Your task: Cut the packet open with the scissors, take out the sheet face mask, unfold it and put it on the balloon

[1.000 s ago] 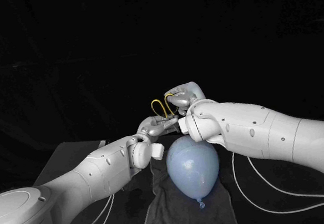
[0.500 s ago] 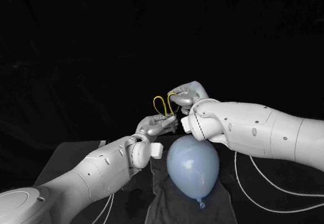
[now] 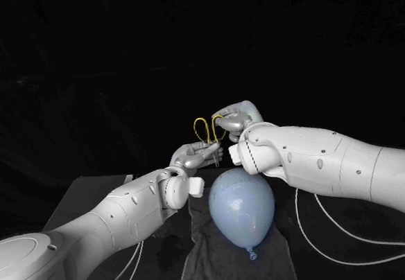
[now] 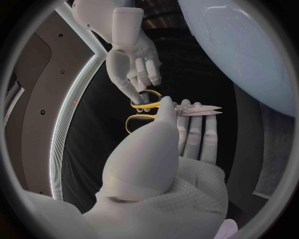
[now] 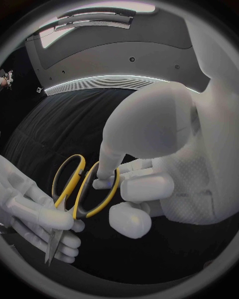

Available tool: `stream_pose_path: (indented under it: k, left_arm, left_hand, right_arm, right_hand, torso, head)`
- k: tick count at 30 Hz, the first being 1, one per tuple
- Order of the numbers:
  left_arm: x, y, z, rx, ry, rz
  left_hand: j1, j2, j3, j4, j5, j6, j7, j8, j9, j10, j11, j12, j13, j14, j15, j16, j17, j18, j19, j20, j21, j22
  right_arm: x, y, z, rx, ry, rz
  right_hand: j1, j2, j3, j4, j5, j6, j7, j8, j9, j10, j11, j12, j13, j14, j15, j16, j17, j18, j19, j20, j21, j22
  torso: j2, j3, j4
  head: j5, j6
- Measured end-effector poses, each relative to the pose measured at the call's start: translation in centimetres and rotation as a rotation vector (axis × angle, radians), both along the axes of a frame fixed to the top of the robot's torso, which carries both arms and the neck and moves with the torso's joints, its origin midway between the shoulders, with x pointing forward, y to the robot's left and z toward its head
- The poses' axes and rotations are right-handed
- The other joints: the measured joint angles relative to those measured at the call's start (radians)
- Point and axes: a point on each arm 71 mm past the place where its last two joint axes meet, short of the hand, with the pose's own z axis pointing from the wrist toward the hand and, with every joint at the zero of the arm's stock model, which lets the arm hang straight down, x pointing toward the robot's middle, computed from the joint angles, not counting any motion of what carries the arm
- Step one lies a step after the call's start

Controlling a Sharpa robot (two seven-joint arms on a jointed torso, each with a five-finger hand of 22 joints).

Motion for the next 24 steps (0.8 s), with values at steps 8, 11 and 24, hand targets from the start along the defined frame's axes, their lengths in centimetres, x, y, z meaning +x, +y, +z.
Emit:
stream_pose_path:
  k: [8,11,24]
  left_arm:
    - [0.0,0.3,0.0,-0.001,0.002,0.012]
    - [0.1,0.4,0.0,-0.003,0.004,0.017]
    - [0.1,0.5,0.0,-0.013,0.007,0.024]
  left_hand:
    - [-0.022,0.022,0.031,-0.001,0.0,0.0,0.0,0.0,0.005,0.002,0.002,0.0,0.0,0.0,0.0,0.0,0.003,0.0,0.0,0.0,0.0,0.0]
    - [-0.029,0.026,0.043,-0.001,-0.001,0.0,0.0,0.0,0.007,0.003,0.004,-0.001,0.0,0.003,0.004,0.0,0.005,0.0,0.0,0.0,0.0,0.0]
    - [-0.045,0.05,0.076,-0.004,-0.001,0.005,0.009,0.009,0.022,0.022,-0.015,0.004,0.002,0.014,0.0,0.0,0.014,-0.001,0.016,0.002,0.0,0.0]
  right_arm:
    - [0.1,-0.2,-0.1,-0.001,0.005,0.0]
    - [0.1,-0.3,-0.1,-0.002,0.007,-0.001]
    - [0.3,-1.1,-0.3,0.002,0.015,0.012]
  right_hand:
    - [0.0,0.0,0.0,0.0,-0.002,0.0,0.0,0.0,0.001,0.0,0.0,0.0,0.0,-0.001,0.001,0.0,-0.003,0.004,0.0,0.0,0.0,-0.007]
    - [0.0,0.0,0.0,0.0,0.001,0.0,0.0,0.0,0.002,0.0,0.0,0.001,0.0,-0.002,0.002,0.0,-0.006,0.004,-0.004,0.004,0.0,-0.01]
    - [-0.163,-0.09,-0.17,0.033,0.015,-0.16,0.042,-0.105,-0.026,-0.18,0.012,0.005,-0.007,-0.084,0.044,-0.104,-0.23,0.055,-0.2,0.048,-0.224,-0.276]
  torso:
    - [0.0,-0.0001,-0.0002]
    - [0.0,-0.0004,-0.0003]
    - [-0.001,-0.0001,-0.0003]
  head:
    - [0.001,-0.001]
    - [0.001,-0.002]
    - [0.005,-0.003]
